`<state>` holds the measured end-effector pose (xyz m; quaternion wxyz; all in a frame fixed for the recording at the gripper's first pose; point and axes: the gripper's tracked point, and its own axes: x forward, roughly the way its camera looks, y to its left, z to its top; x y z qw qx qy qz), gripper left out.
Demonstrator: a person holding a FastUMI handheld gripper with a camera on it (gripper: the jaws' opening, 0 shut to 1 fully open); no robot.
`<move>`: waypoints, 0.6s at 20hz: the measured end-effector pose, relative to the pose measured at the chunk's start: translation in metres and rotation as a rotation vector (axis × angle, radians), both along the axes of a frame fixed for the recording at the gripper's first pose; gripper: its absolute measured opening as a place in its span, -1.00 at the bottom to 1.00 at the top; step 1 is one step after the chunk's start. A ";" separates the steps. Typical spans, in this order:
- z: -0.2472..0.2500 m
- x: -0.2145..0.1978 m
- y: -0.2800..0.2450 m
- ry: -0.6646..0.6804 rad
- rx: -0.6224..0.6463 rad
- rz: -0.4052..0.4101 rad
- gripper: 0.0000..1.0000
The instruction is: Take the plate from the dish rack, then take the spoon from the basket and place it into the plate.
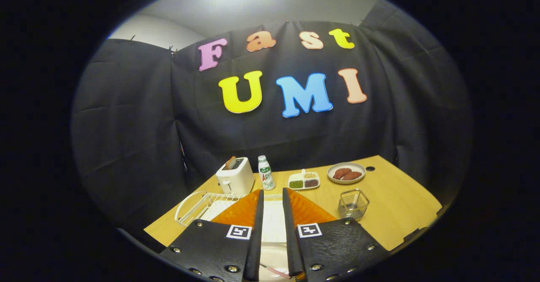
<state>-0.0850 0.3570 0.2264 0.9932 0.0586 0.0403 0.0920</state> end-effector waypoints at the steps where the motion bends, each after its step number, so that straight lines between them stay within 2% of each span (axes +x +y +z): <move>1: 0.012 0.003 -0.004 -0.028 -0.012 -0.007 -0.49; 5: 0.049 0.009 -0.018 -0.103 -0.035 -0.039 -0.49; 6: 0.055 0.011 -0.022 -0.115 -0.038 -0.059 -0.25; 7: 0.058 0.012 -0.029 -0.119 -0.038 -0.073 -0.11; 11: 0.072 0.016 -0.045 -0.150 -0.026 -0.102 -0.08; 12: 0.071 0.016 -0.052 -0.155 -0.023 -0.117 0.25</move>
